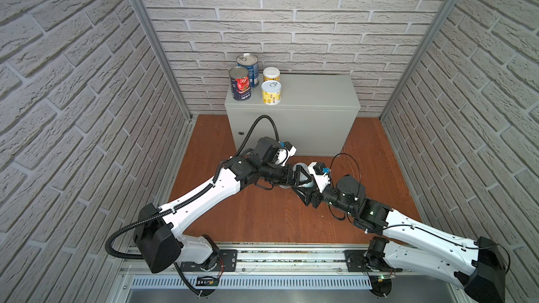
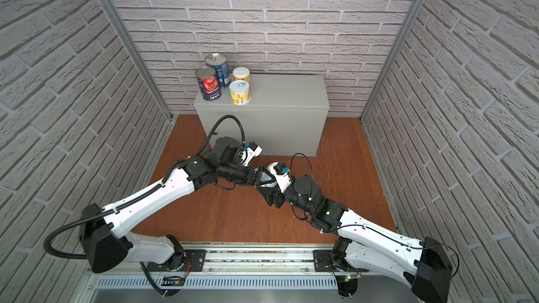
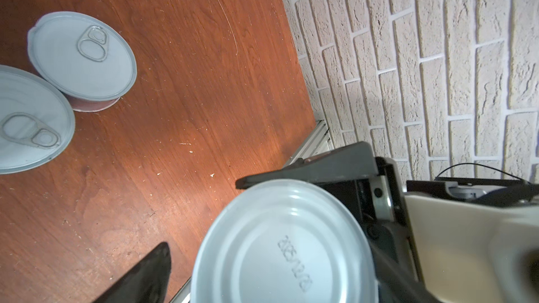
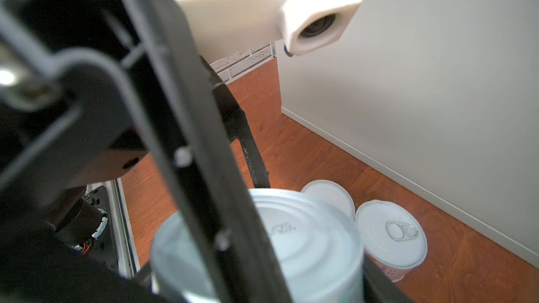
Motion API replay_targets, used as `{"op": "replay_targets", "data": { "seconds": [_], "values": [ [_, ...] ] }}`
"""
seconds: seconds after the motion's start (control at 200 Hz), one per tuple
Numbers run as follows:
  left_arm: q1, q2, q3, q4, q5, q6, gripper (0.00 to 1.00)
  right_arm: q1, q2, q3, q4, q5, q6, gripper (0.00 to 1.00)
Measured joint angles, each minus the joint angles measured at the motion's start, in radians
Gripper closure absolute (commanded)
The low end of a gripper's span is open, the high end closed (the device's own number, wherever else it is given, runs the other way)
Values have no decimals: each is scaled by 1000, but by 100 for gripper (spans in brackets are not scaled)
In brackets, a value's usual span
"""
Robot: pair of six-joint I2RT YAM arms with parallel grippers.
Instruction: Place and organize the canned foods onto the counter
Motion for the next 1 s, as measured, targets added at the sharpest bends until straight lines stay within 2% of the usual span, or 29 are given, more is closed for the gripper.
{"op": "replay_targets", "data": {
  "seconds": [0.275,0.58,0.81,1.0],
  "values": [
    [15,-62,-61,39,-56,-25,2,0,-21,-6,-71,86,32,38],
    [69,-254,-251,127,-299,-16,2,0,-64,13,-169,223,97,36],
    [72,-416,-372,150,-520,55,2,0,-18,172,-277,253,123,36],
    [72,-503,-441,156,-611,91,2,0,43,337,-295,272,132,35]
  ]
}}
